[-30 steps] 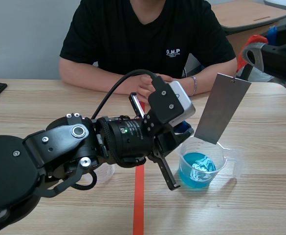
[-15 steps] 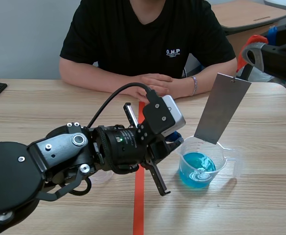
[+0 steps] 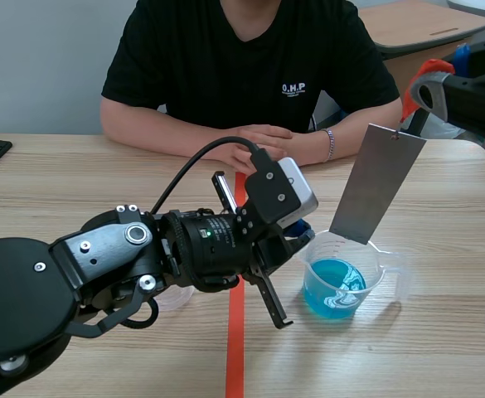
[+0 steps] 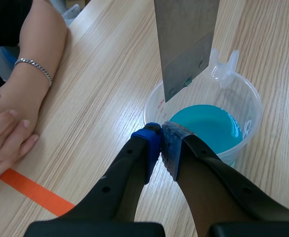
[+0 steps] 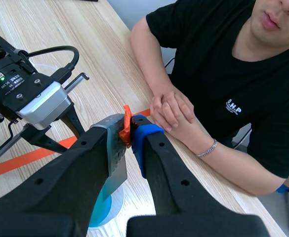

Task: Do the redox reaction experiment.
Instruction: 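Raise the plate and point at it, then lower the plate into the blue solution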

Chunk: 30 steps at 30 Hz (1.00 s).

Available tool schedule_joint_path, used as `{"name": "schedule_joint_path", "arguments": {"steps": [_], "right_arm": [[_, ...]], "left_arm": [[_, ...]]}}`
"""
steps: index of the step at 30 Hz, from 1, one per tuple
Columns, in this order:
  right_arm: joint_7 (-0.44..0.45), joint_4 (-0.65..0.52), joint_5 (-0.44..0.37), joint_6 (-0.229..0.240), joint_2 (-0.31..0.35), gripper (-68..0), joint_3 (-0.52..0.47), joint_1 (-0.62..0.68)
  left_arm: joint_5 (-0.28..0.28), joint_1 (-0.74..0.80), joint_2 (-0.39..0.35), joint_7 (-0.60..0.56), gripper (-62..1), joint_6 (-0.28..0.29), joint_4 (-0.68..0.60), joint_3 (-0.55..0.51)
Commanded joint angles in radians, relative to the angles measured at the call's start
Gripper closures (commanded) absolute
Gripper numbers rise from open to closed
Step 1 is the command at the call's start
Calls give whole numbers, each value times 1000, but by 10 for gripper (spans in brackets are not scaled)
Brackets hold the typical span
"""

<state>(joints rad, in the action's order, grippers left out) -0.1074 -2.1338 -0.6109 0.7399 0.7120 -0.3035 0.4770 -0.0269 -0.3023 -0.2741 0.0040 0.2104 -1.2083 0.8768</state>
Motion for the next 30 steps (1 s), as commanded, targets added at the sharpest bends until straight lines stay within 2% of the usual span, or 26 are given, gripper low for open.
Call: {"name": "schedule_joint_path", "arguments": {"steps": [1,9,13,23,30], "right_arm": [[16,-14,-11,6,13,-15,-3,-9],[15,-14,-11,6,13,-15,-3,-9],[15,-14,-11,6,13,-15,-3,-9],[4,-14,-10,6,13,-15,-3,-8],[1,-12,-6,6,13,-15,2,-8]], "left_arm": [[-6,-14,11,-13,-43,-5,-23,0],[-15,-13,0,-14,-43,-5,-23,0],[-44,0,-37,-21,-43,-5,-45,0],[-44,168,-245,-37,-43,-17,-282,-97],[-44,405,-403,-50,-43,-45,-449,-277]]}}
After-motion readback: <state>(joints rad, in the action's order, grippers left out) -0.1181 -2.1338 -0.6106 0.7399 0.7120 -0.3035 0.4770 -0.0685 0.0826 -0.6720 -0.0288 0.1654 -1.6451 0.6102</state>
